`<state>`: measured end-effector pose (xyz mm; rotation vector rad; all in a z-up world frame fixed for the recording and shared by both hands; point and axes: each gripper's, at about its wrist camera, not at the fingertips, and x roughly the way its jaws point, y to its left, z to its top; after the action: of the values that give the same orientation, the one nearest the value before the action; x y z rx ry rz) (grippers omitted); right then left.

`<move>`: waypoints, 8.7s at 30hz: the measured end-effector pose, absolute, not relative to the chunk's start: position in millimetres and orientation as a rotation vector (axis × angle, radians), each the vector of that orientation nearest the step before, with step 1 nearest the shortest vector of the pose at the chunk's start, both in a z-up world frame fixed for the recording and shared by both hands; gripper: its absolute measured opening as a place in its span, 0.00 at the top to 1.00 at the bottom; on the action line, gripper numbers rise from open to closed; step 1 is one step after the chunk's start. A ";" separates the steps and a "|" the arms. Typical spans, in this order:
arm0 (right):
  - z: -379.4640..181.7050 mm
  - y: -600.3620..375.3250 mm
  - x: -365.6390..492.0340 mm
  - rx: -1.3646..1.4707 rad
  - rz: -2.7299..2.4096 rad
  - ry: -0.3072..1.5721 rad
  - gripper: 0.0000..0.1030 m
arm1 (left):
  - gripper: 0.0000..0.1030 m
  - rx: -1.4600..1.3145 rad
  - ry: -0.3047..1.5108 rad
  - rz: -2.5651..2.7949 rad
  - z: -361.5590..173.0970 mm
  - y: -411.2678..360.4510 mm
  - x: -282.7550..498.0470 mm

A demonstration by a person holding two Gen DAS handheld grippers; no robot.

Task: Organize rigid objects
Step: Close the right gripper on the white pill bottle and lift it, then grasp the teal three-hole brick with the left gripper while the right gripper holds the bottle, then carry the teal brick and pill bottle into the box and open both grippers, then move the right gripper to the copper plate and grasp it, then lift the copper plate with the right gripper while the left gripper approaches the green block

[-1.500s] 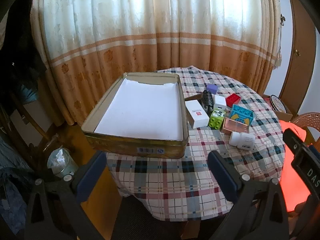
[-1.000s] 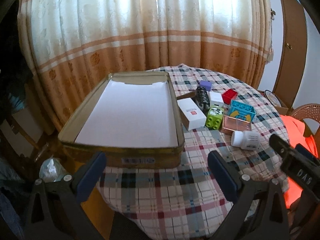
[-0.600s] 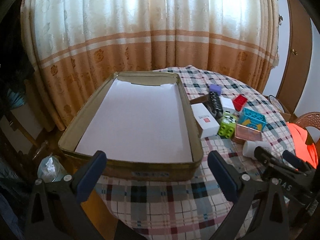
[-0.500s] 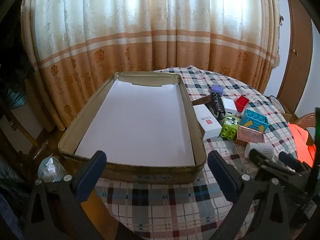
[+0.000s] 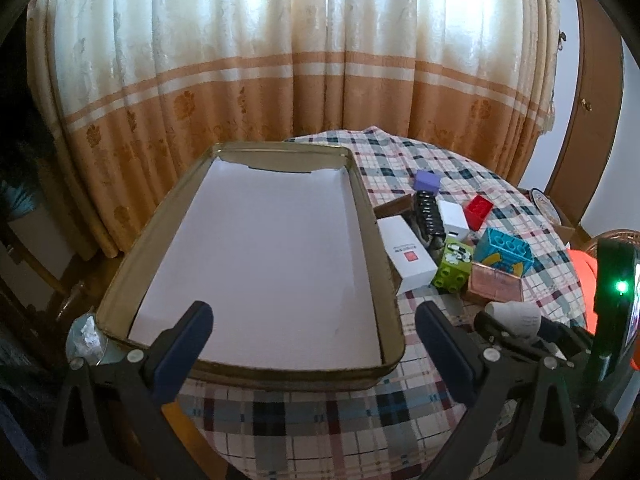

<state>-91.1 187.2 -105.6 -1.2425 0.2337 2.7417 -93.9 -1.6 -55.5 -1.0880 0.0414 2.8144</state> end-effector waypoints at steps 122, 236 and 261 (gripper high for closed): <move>-60.2 51.9 -172.1 -1.274 3.082 -0.073 0.36 | 0.38 -1.274 0.005 2.925 -66.0 -88.5 -144.6; -100.7 273.8 -134.3 -1.259 2.651 0.197 0.19 | 0.01 -1.044 0.306 2.638 -47.4 88.3 -129.0; -99.5 306.5 -124.4 -1.111 2.590 0.372 0.19 | 0.31 -1.124 0.295 2.469 -84.4 149.9 -158.7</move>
<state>-124.4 306.5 -99.5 -1.1113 0.3722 2.5902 -158.7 149.9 -84.4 -1.1237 0.2949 2.4691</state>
